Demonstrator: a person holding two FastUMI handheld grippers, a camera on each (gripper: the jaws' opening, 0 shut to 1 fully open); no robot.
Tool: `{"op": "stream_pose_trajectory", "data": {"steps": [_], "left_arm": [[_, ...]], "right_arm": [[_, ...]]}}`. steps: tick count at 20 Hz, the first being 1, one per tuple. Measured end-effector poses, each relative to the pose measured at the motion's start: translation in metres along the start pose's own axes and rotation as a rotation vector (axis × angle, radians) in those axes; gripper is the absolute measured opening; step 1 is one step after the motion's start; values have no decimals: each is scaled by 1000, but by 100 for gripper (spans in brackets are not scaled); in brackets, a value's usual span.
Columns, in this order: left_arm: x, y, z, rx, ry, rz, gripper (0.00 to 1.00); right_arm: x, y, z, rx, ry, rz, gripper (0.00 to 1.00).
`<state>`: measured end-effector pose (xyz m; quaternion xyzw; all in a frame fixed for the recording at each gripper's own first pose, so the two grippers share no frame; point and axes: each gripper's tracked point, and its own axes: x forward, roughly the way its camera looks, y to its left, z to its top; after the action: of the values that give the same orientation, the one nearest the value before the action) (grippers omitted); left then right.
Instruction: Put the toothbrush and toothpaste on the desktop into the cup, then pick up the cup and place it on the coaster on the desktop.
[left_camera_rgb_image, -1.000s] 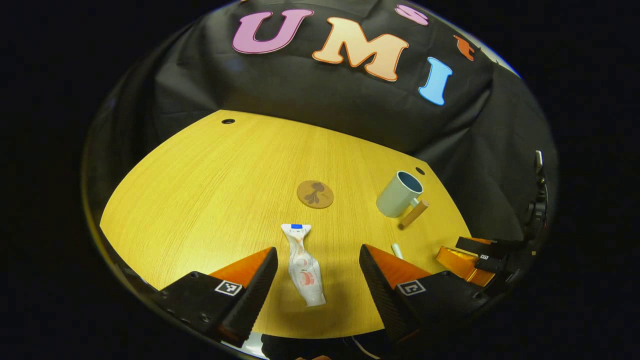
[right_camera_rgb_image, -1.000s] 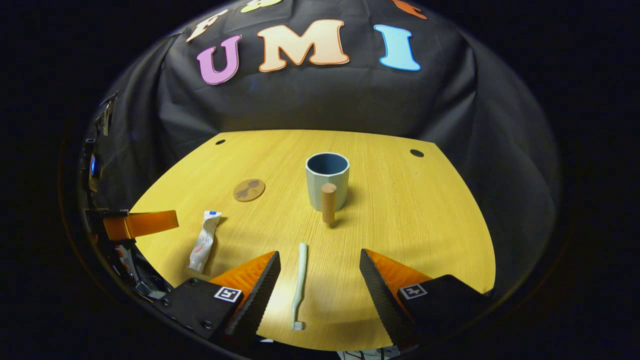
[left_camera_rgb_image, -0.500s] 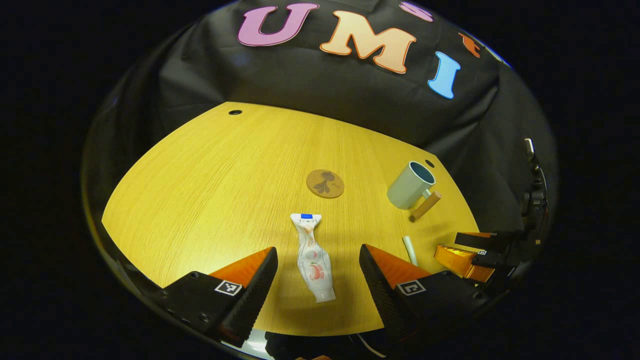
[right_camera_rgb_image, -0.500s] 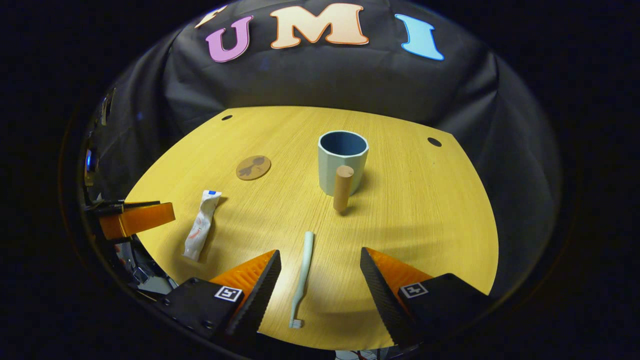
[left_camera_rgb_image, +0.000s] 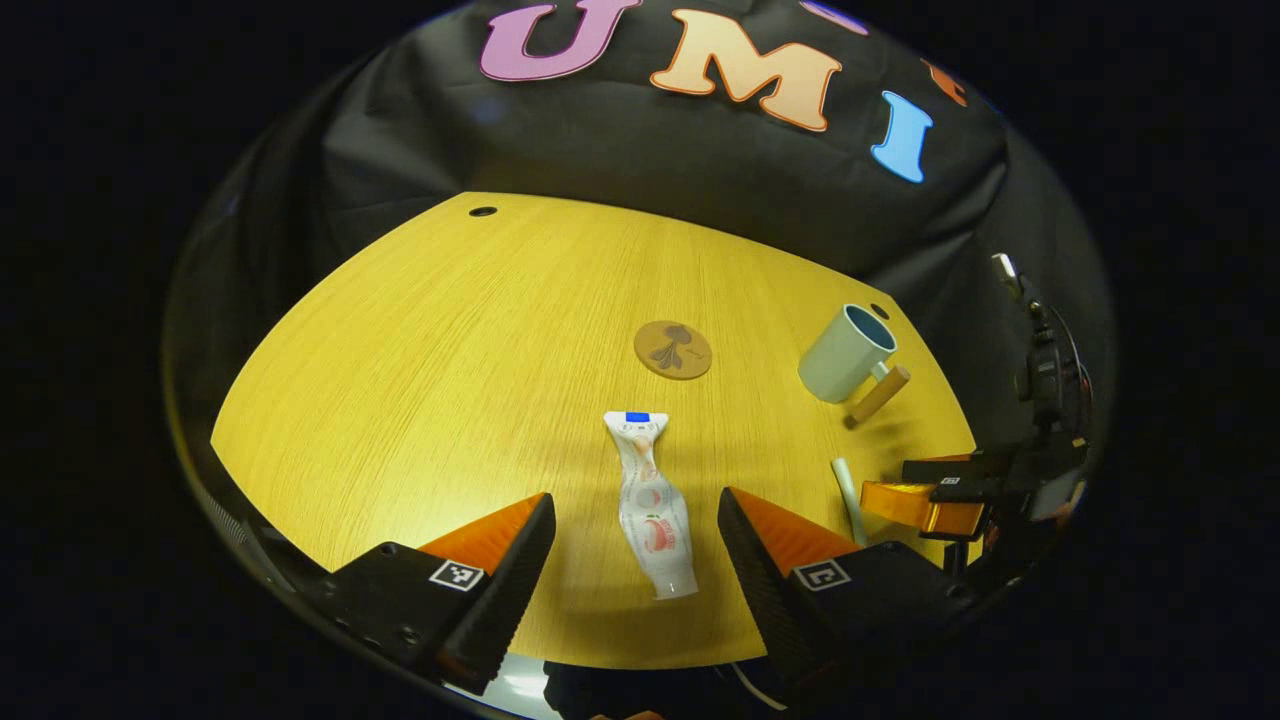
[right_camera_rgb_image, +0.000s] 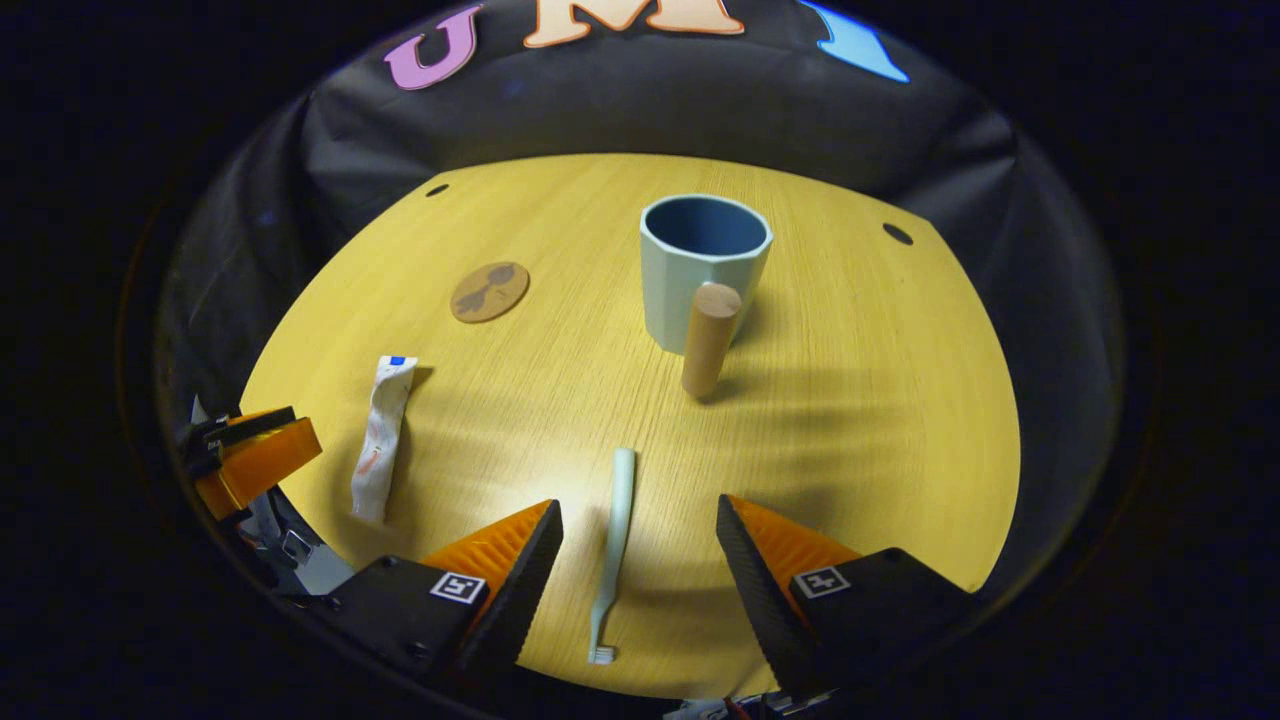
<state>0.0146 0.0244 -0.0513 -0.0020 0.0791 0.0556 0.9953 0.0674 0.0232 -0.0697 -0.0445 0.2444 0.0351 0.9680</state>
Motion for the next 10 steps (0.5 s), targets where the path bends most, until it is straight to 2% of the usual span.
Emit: {"op": "stream_pose_trajectory", "data": {"steps": [2, 5, 6, 8, 9, 10], "left_arm": [[-1, 1, 0, -11, 6, 8, 95], [2, 4, -6, -24, 14, 25, 95], [2, 5, -7, -29, 19, 27, 95], [2, 7, -12, -48, 29, 35, 95], [0, 7, -14, -58, 31, 39, 95], [-3, 9, -14, -66, 30, 46, 95]], "right_arm": [[7, 1, -1, 10, 42, -9, 90], [13, 3, 3, 41, 81, -8, 76], [16, 3, 3, 40, 93, -13, 74], [21, 4, 4, 34, 120, -19, 65], [25, 5, 2, 32, 136, -20, 53], [26, 7, 0, 28, 152, -17, 50]]}}
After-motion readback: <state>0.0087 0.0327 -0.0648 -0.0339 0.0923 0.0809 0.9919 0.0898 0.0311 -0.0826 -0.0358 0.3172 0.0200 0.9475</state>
